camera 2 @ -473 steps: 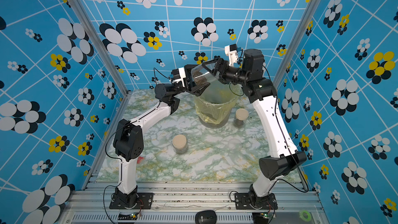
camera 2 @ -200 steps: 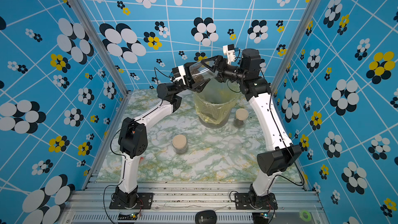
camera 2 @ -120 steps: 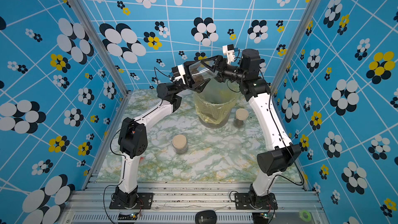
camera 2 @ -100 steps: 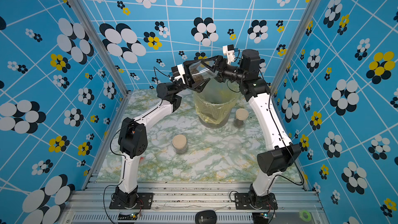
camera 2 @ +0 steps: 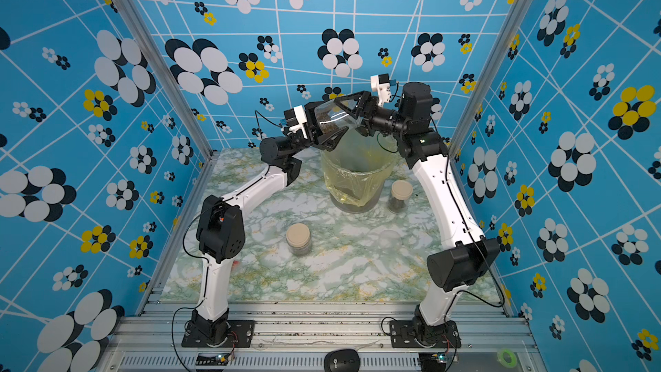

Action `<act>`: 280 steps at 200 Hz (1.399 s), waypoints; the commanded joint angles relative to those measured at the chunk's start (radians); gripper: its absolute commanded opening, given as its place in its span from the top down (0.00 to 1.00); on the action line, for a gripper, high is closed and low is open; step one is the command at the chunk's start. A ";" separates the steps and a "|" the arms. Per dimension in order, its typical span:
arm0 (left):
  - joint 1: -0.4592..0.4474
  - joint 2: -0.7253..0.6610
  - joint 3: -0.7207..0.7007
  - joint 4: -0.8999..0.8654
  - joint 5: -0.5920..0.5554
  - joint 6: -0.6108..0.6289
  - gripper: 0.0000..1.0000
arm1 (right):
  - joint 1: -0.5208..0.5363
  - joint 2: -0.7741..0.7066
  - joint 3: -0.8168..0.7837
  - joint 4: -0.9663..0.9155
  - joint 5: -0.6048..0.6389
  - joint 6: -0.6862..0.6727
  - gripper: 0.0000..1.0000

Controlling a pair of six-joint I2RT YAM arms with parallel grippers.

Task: Empty moldy tea leaves from jars
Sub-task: Pour the moldy tea leaves from the jar into the trash bin.

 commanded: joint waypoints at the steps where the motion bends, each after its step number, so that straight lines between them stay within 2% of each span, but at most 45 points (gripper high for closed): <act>1: -0.012 0.008 0.050 0.028 -0.027 -0.015 0.36 | 0.005 -0.009 -0.026 0.024 -0.044 0.003 0.24; 31: -0.020 -0.022 0.024 -0.040 -0.026 0.036 0.40 | -0.004 -0.017 -0.039 0.019 -0.047 -0.024 0.12; 79: -0.017 -0.073 0.000 -0.224 0.006 0.109 0.42 | -0.049 -0.082 -0.111 0.004 -0.020 -0.085 0.03; 102: -0.011 -0.116 -0.012 -0.393 0.022 0.179 0.42 | -0.090 -0.157 -0.223 0.033 0.008 -0.105 0.01; 137: -0.005 -0.177 0.023 -0.748 0.023 0.316 0.42 | -0.156 -0.277 -0.395 0.079 0.042 -0.119 0.01; 162: -0.005 -0.187 0.098 -1.025 0.008 0.397 0.42 | -0.200 -0.367 -0.533 0.089 0.079 -0.146 0.01; 199: -0.008 -0.175 0.204 -1.388 -0.036 0.512 0.42 | -0.209 -0.486 -0.722 0.102 0.161 -0.193 0.01; 225: -0.022 -0.096 0.390 -1.695 -0.102 0.605 0.43 | -0.209 -0.541 -0.803 0.123 0.189 -0.196 0.01; 262: -0.038 0.062 0.739 -2.077 -0.232 0.671 0.43 | -0.209 -0.609 -0.861 0.093 0.230 -0.229 0.01; 280: -0.050 0.060 0.738 -2.114 -0.307 0.691 0.43 | -0.210 -0.637 -0.877 0.056 0.255 -0.252 0.01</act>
